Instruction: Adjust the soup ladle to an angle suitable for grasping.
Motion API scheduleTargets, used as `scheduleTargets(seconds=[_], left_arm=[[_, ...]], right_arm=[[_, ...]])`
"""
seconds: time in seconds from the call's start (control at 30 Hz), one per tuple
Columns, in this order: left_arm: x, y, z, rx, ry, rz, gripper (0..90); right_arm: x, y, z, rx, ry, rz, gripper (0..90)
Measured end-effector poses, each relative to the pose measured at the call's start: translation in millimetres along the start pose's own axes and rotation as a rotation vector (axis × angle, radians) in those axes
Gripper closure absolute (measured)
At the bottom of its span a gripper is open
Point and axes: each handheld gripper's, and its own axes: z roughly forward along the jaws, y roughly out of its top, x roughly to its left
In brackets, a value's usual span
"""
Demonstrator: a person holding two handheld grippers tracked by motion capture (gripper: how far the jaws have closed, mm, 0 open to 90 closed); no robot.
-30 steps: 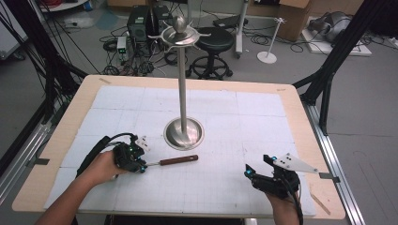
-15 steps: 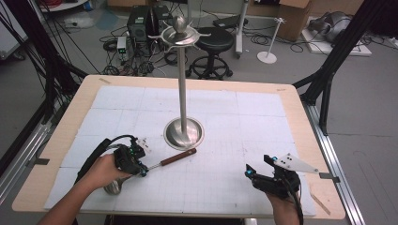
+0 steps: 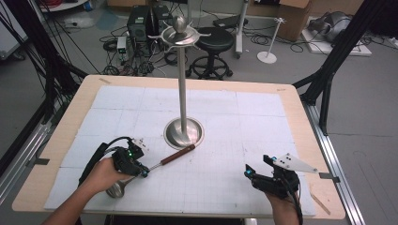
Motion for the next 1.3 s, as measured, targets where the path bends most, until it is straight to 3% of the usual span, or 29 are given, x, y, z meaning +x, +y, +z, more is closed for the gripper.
scheduleTargets(seconds=[0.03, 0.13, 0.17, 0.33, 0.5, 0.63, 0.87, 1.03, 1.3], left_arm=[[-0.3, 0.0, -0.4, -0.01, 0.006, 0.001, 81.7], [-0.5, -0.4, -4.1, -0.035, 0.029, -0.006, 57.7], [-1.3, -1.3, -7.2, -0.054, 0.035, -0.011, 57.7], [-4.6, -8.8, -30.6, -0.214, 0.041, 0.001, 43.6], [-9.4, -24.5, -54.0, -0.421, 0.081, -0.014, 31.9], [-11.1, -36.4, -62.6, -0.51, 0.123, -0.025, 23.9], [-14.7, -51.9, -73.2, -0.599, 0.125, -0.035, 23.9], [-19.6, -59.0, -76.6, -0.613, 0.146, -0.013, 24.1], [-18.6, -66.9, -76.1, -0.644, 0.151, -0.039, 24.2]], right_arm=[[0.0, 0.1, 0.1, 0.0, 0.0, -0.001, 24.5], [-0.3, -0.5, 0.3, 0.001, 0.0, -0.002, 24.5], [-0.3, -0.5, 0.3, 0.001, 0.0, -0.002, 24.5], [-1.2, -1.5, -1.7, -0.005, -0.001, 0.0, 24.5], [-1.1, -4.4, -8.1, -0.01, -0.003, -0.004, 24.4], [-1.8, -8.2, -13.3, -0.015, -0.011, -0.021, 22.1], [-5.5, -18.4, -28.8, -0.042, -0.016, -0.05, 18.1], [-7.2, -18.2, -35.0, -0.08, -0.021, -0.036, 17.6], [-6.2, -22.0, -35.1, -0.068, -0.028, -0.033, 17.6]])
